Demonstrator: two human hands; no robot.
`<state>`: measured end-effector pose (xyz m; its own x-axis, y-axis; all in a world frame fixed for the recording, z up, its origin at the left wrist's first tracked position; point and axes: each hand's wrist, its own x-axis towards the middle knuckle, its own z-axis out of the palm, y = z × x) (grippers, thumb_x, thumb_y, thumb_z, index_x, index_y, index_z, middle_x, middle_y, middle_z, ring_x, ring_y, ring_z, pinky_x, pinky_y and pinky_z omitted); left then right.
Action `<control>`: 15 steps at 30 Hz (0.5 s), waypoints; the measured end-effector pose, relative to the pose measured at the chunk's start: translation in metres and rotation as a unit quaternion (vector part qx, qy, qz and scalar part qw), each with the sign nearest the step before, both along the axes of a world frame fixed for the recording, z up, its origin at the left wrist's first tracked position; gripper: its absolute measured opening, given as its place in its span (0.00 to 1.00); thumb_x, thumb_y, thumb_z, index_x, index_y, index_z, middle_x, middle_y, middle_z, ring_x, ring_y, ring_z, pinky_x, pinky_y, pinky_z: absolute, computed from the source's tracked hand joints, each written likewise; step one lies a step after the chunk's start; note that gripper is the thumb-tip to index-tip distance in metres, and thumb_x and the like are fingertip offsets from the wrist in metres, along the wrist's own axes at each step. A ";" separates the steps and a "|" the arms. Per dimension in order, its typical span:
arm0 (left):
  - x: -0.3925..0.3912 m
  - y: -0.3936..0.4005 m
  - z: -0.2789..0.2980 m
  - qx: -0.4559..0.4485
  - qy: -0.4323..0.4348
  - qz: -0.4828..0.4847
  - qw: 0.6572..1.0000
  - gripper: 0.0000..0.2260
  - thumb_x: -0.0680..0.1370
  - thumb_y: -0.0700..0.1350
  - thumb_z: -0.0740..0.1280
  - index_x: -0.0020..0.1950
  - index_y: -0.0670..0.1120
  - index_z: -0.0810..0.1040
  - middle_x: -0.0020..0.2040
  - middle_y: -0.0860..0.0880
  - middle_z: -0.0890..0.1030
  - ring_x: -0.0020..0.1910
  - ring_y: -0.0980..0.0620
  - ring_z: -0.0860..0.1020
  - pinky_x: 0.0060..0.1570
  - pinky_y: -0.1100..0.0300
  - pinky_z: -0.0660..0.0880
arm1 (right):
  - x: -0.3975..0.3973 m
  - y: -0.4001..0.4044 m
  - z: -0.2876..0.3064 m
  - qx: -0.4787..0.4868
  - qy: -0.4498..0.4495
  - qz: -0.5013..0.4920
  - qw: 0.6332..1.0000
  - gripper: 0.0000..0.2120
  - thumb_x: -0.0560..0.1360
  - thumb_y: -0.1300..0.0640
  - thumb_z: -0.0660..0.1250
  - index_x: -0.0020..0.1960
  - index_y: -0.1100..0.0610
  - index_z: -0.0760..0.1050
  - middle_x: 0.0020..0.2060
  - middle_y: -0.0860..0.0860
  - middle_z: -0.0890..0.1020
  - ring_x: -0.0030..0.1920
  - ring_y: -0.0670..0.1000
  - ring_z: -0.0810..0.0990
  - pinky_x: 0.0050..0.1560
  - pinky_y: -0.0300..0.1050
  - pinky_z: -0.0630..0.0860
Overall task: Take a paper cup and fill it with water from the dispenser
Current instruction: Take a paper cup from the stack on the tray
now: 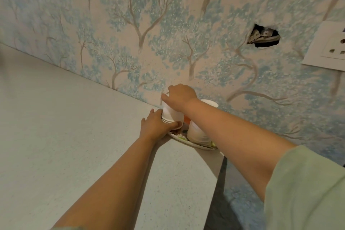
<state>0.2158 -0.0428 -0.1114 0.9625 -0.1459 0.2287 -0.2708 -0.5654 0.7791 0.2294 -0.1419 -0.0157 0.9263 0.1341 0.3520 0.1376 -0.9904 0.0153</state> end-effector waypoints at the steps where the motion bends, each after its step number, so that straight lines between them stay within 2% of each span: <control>1: -0.001 0.000 0.001 -0.014 0.007 -0.001 1.000 0.30 0.62 0.65 0.69 0.58 0.49 0.73 0.60 0.46 0.77 0.65 0.43 0.71 0.66 0.39 0.64 | -0.001 -0.001 0.002 0.002 -0.007 0.005 1.000 0.20 0.76 0.46 0.53 0.44 0.61 0.75 0.35 0.55 0.76 0.36 0.56 0.71 0.28 0.43 0.61; 3: -0.003 0.001 0.003 -0.033 0.018 -0.001 0.999 0.32 0.60 0.65 0.68 0.59 0.51 0.72 0.58 0.48 0.77 0.61 0.45 0.73 0.65 0.40 0.66 | -0.003 -0.001 0.004 0.006 -0.014 0.007 1.000 0.20 0.76 0.47 0.52 0.40 0.61 0.73 0.29 0.52 0.70 0.35 0.56 0.71 0.27 0.42 0.59; 5: -0.003 0.001 0.004 -0.042 0.019 0.001 0.999 0.33 0.59 0.64 0.68 0.59 0.50 0.72 0.57 0.48 0.76 0.59 0.46 0.74 0.64 0.41 0.67 | -0.004 -0.002 0.004 0.012 -0.017 0.007 1.000 0.20 0.77 0.48 0.52 0.38 0.61 0.72 0.27 0.51 0.67 0.34 0.56 0.70 0.27 0.42 0.58; 8: -0.003 0.002 0.003 -0.031 0.022 0.000 0.999 0.33 0.59 0.62 0.68 0.60 0.49 0.72 0.56 0.48 0.76 0.60 0.44 0.73 0.65 0.40 0.66 | -0.007 -0.004 0.008 0.033 -0.022 0.009 0.999 0.19 0.77 0.49 0.52 0.38 0.62 0.70 0.28 0.52 0.68 0.34 0.56 0.70 0.27 0.43 0.59; 12: 0.000 0.002 0.000 0.007 0.008 0.000 1.000 0.29 0.63 0.60 0.72 0.58 0.47 0.71 0.50 0.50 0.71 0.57 0.43 0.74 0.63 0.40 0.67 | -0.009 -0.008 0.034 0.042 -0.057 0.006 0.997 0.22 0.77 0.48 0.51 0.44 0.64 0.74 0.34 0.56 0.70 0.37 0.56 0.70 0.28 0.43 0.59; 15: 0.003 0.001 -0.002 0.030 -0.002 0.005 1.000 0.30 0.63 0.62 0.72 0.58 0.47 0.71 0.53 0.47 0.74 0.60 0.43 0.72 0.63 0.39 0.67 | -0.013 -0.008 0.056 0.039 -0.076 -0.005 0.996 0.20 0.77 0.48 0.51 0.42 0.62 0.73 0.33 0.55 0.71 0.37 0.56 0.70 0.27 0.42 0.58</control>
